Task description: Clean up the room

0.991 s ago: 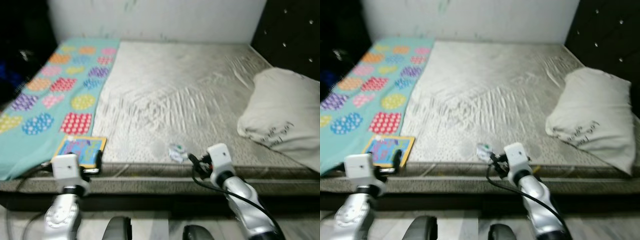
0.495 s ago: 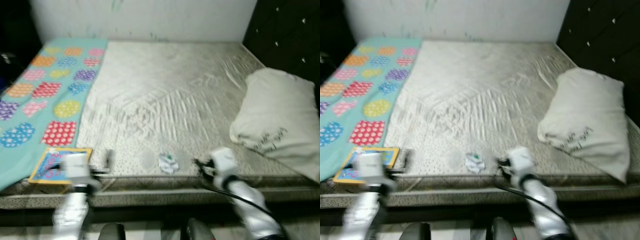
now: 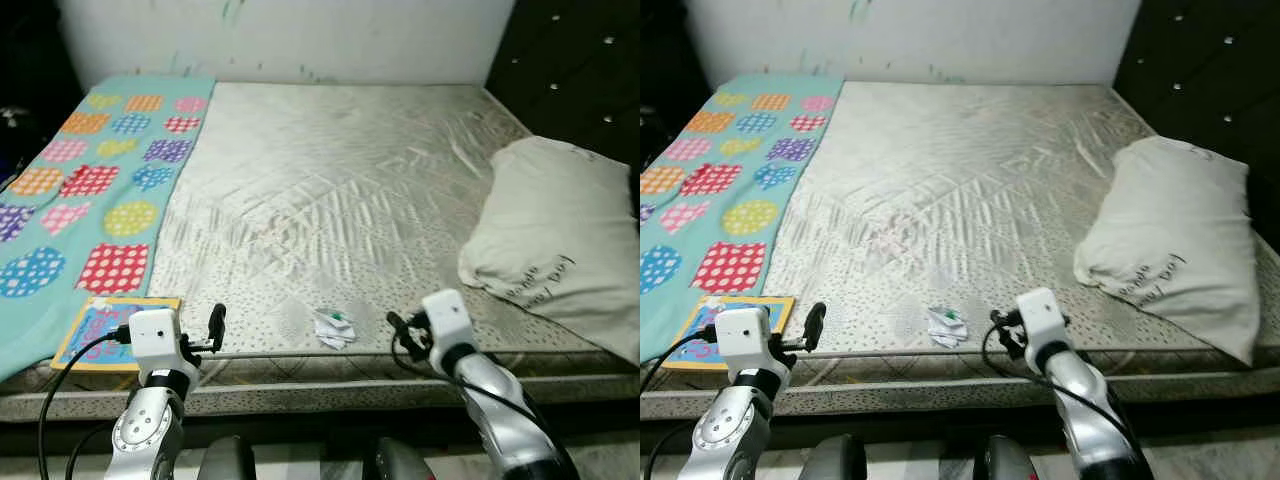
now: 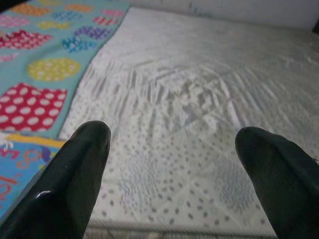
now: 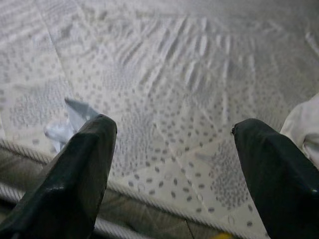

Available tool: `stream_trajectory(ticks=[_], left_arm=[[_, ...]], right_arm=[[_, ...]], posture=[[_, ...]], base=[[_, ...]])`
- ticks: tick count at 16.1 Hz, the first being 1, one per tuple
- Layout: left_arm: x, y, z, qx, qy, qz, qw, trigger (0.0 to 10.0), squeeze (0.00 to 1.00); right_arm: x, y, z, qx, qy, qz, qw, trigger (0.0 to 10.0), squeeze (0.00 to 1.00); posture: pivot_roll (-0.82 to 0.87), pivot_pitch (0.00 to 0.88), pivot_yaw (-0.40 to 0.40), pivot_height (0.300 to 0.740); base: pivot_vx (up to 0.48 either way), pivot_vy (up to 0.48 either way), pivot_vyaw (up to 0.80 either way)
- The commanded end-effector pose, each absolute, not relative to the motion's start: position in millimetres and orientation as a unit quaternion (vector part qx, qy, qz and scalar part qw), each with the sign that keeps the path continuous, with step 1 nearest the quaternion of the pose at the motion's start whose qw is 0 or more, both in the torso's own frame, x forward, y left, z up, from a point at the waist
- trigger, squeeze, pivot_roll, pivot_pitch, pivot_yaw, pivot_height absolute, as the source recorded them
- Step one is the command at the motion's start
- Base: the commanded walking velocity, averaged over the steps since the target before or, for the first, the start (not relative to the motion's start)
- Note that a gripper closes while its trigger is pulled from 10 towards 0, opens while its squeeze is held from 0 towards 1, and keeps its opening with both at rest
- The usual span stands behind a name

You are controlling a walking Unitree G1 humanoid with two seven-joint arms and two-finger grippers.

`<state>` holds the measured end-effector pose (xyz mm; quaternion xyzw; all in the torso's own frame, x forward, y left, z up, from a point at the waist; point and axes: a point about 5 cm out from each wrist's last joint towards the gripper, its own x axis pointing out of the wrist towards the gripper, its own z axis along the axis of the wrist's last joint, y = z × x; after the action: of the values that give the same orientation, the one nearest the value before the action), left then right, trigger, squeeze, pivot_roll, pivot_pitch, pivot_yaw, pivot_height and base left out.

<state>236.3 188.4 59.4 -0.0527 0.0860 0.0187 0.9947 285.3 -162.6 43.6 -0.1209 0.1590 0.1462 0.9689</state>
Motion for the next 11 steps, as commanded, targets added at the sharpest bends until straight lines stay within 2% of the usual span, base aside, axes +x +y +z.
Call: stream_trajectory(ticks=[1,4,8,11], left_arm=[[235,187,52,-0.047,0.112,0.017,0.992,10.0,0.00],[233,179,44,-0.046,0.139,0.002,0.989,10.0,0.00],[230,164,37,-0.055,0.168,-0.019,0.984,10.0,0.00],[232,157,44,-0.057,0.163,-0.030,0.984,10.0,0.00]], right_arm=[[287,-158,35,-0.135,0.194,0.156,0.959,10.0,0.00],[282,-144,18,-0.150,0.255,0.179,0.938,10.0,0.00],[287,-111,26,-0.127,0.202,0.213,0.948,10.0,0.00],[291,-104,30,-0.113,0.181,0.207,0.955,10.0,0.00]], posture=[[-0.03,0.021,-0.050,0.627],[-0.02,0.070,-0.048,0.627],[-0.03,0.157,-0.010,0.627],[0.00,0.193,-0.002,0.627]], base=[[0.000,0.000,0.00],[0.000,0.000,0.00],[0.000,0.000,0.00],[0.000,0.000,0.00]])
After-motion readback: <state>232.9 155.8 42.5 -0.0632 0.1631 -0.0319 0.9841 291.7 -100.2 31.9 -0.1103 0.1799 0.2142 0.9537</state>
